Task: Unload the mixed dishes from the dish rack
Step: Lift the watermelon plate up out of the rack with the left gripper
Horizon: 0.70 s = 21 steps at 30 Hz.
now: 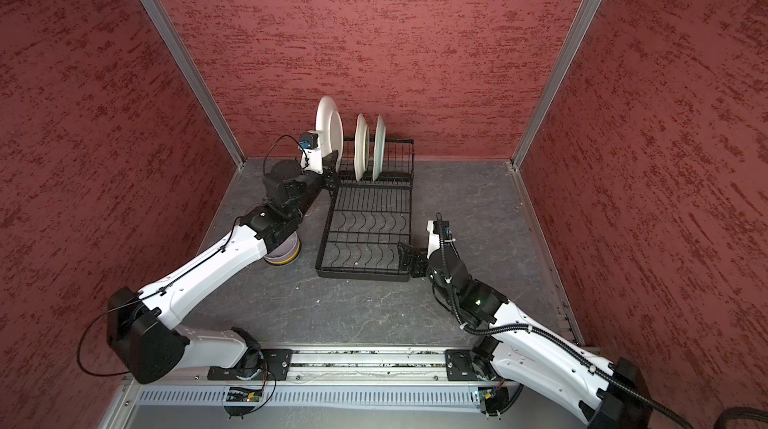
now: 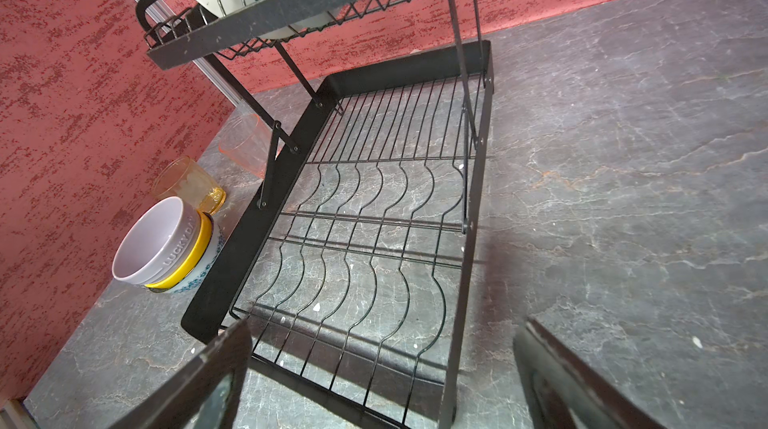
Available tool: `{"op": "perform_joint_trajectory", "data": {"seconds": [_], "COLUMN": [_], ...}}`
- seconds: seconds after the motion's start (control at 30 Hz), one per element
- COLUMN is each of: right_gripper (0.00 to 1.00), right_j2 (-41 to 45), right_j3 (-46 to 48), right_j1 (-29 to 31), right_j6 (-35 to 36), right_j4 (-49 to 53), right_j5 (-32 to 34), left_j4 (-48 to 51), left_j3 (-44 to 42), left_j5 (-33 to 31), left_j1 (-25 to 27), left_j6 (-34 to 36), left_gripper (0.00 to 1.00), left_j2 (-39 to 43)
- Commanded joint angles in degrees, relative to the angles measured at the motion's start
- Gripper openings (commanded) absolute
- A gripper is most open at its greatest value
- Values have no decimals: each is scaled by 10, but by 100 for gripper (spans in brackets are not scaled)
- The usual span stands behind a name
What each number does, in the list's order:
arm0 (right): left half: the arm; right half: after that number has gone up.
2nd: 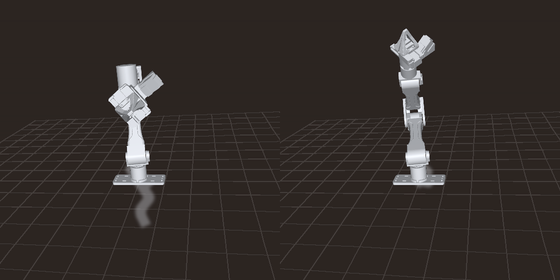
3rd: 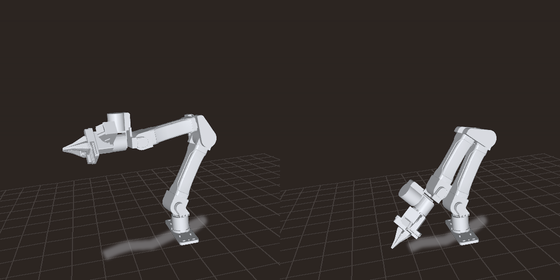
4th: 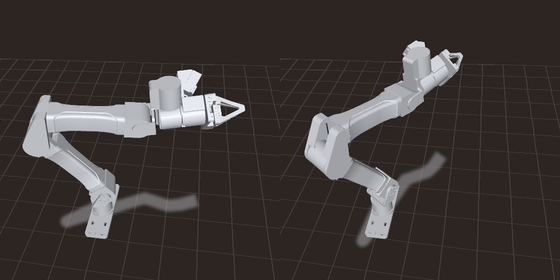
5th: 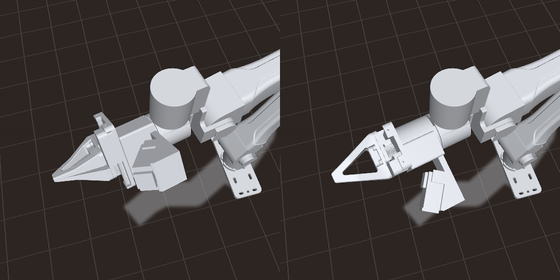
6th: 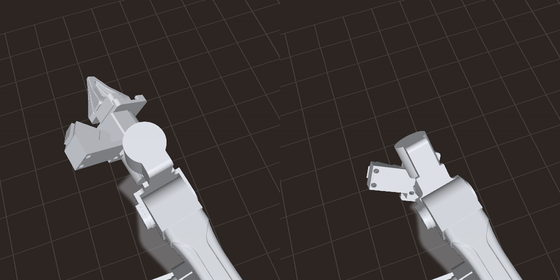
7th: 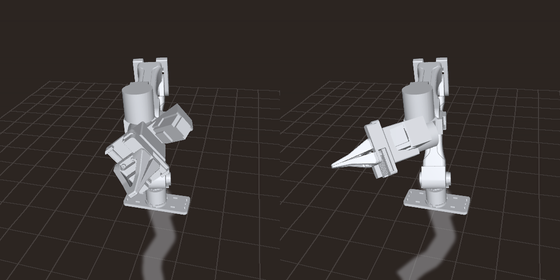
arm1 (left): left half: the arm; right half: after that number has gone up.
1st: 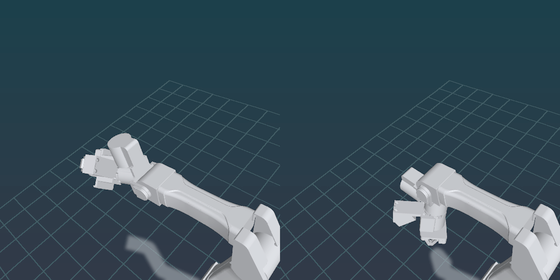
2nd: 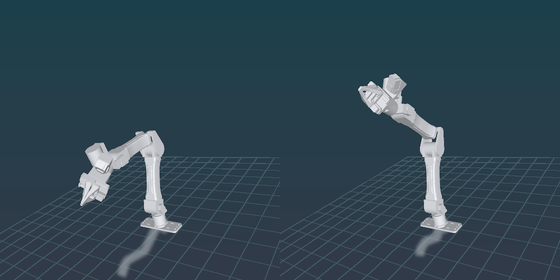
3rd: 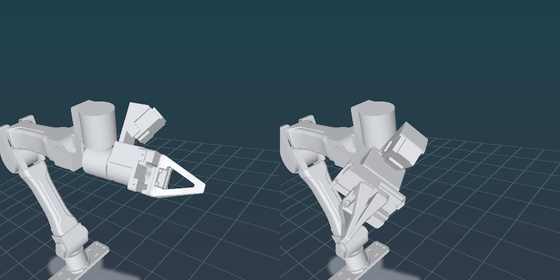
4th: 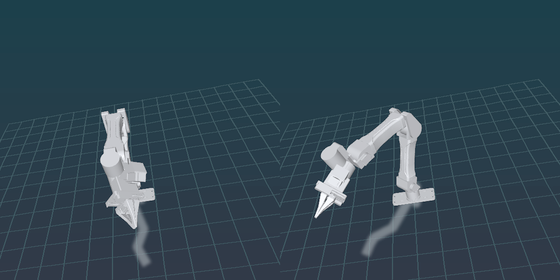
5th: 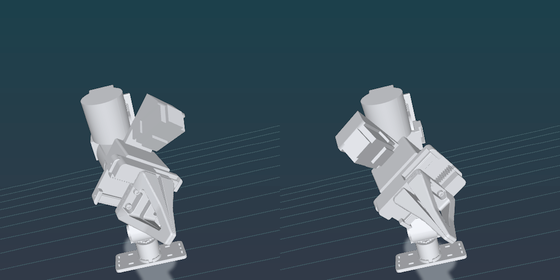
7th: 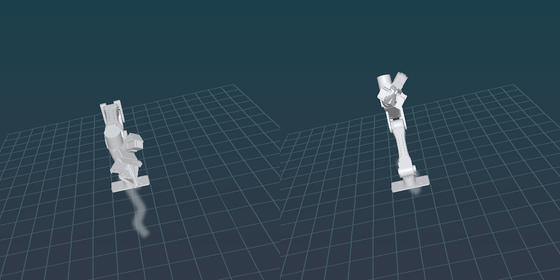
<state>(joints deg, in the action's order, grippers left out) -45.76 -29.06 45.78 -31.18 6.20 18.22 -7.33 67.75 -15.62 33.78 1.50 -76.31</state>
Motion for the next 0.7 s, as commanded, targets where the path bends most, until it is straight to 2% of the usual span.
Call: {"op": "perform_joint_trajectory", "data": {"seconds": [0.0,0.23,0.67], "right_gripper": [99,99,99], "right_j2": [-7,-4,4], "right_j3": [-4,-10,-14], "right_j1": [-4,-5,-4], "right_j6": [-8,-12,-32], "right_j4": [-11,-4,5], "right_j5": [-1,-2,-11], "left_j4": [-71,-27,154], "left_j3": [-7,-56,-108], "left_j5": [-11,-23,14], "left_j1": [9,17,34], "left_j6": [-6,-30,-74], "left_gripper": [0,0,0], "left_j2": [57,130,264]}}
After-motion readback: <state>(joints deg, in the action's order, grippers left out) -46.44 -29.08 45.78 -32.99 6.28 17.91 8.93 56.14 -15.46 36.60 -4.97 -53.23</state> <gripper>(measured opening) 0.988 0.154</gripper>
